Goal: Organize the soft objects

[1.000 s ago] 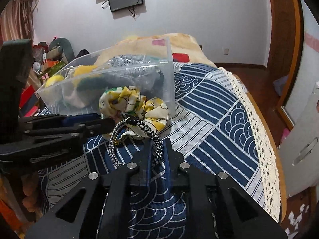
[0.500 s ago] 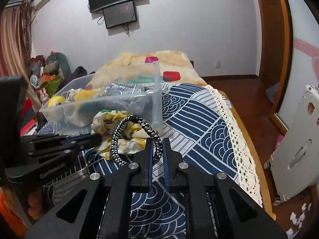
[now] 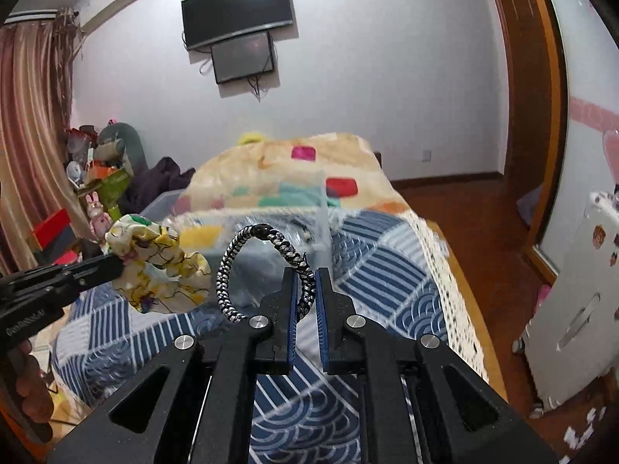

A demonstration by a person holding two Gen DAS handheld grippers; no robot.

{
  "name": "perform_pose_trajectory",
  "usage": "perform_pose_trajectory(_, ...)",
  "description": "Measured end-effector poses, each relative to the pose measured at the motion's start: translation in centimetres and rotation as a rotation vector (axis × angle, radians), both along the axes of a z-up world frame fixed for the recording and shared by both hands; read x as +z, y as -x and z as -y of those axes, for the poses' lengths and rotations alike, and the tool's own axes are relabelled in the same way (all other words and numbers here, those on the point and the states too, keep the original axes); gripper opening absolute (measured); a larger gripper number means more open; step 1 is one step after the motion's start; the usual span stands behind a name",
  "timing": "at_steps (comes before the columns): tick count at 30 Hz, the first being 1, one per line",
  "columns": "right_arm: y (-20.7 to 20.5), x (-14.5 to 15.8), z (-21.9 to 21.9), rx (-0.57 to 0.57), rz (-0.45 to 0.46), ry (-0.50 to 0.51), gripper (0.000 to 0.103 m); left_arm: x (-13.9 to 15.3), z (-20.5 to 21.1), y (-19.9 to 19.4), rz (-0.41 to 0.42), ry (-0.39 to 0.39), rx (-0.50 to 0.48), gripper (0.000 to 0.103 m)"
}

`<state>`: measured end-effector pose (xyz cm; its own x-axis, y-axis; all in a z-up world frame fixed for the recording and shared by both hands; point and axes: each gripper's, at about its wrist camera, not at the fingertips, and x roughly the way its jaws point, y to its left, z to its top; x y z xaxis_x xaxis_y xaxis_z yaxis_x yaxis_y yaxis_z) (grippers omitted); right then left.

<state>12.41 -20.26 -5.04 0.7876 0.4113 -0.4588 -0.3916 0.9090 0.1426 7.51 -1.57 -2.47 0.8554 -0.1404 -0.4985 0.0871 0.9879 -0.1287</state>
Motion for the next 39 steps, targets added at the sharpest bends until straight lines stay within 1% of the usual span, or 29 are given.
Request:
perform_pose_trajectory(5,-1.2,1.8,-1.5,0.008,0.046,-0.012,0.008,1.6,-1.6,-1.2,0.035,0.002,0.052,0.002)
perform_pose_trajectory(7,-1.9,2.3,-2.2,0.009,0.060,-0.016,0.008,1.7,-2.2,-2.2,0.029,0.005,0.071,0.002)
perform_pose_trajectory(10,-3.0,2.7,-3.4,0.019,0.066,-0.031,0.008,1.0,-2.8,-3.8,-0.001,0.019,0.090,0.002)
perform_pose_trajectory(13,-4.2,2.1,-4.8,0.033,0.045,-0.025,0.008,-0.2,-3.3,-5.1,-0.039,0.029,0.112,0.002)
perform_pose_trajectory(19,-6.1,-1.2,-7.1,0.058,-0.050,0.028,0.008,-3.2,-3.9,-7.1,-0.125,0.015,0.134,0.002)
perform_pose_trajectory(21,-6.0,-1.7,-7.1,0.055,-0.068,0.039,0.008,-3.7,-4.0,-7.3,-0.135,0.006,0.147,0.002)
perform_pose_trajectory(24,-5.5,-1.8,-6.8,0.057,-0.070,0.043,0.009,-3.9,-4.2,-7.0,-0.137,0.020,0.137,0.007)
perform_pose_trajectory(25,-5.5,-1.7,-6.6,0.060,-0.073,0.042,0.010,-3.9,-4.2,-6.8,-0.135,0.025,0.125,0.010)
perform_pose_trajectory(26,-5.4,-1.6,-6.4,0.059,-0.073,0.040,0.013,-3.9,-4.1,-6.7,-0.134,0.024,0.118,0.017)
perform_pose_trajectory(27,-5.4,-1.4,-6.1,0.054,-0.073,0.038,0.020,-3.8,-4.0,-6.4,-0.130,0.017,0.114,0.020)
perform_pose_trajectory(28,-5.4,-1.3,-5.9,0.050,-0.073,0.037,0.024,-3.7,-3.8,-6.3,-0.128,0.014,0.108,0.025)
perform_pose_trajectory(29,-5.3,-1.3,-5.5,0.047,-0.070,0.032,0.033,-3.5,-3.7,-5.9,-0.120,0.008,0.100,0.029)
perform_pose_trajectory(30,-5.2,-1.2,-5.4,0.045,-0.066,0.028,0.038,-3.4,-3.5,-5.7,-0.113,0.000,0.099,0.030)
perform_pose_trajectory(32,-4.9,-0.8,-5.2,0.042,-0.056,0.019,0.039,-2.9,-3.3,-5.1,-0.095,-0.016,0.099,0.032)
perform_pose_trajectory(34,-4.6,-0.5,-4.9,0.046,-0.048,0.009,0.040,-2.4,-3.2,-4.4,-0.075,-0.020,0.097,0.032)
perform_pose_trajectory(39,-2.9,1.4,-4.2,0.051,0.014,-0.015,0.040,-0.5,-3.1,-2.4,-0.002,-0.027,0.108,0.032)
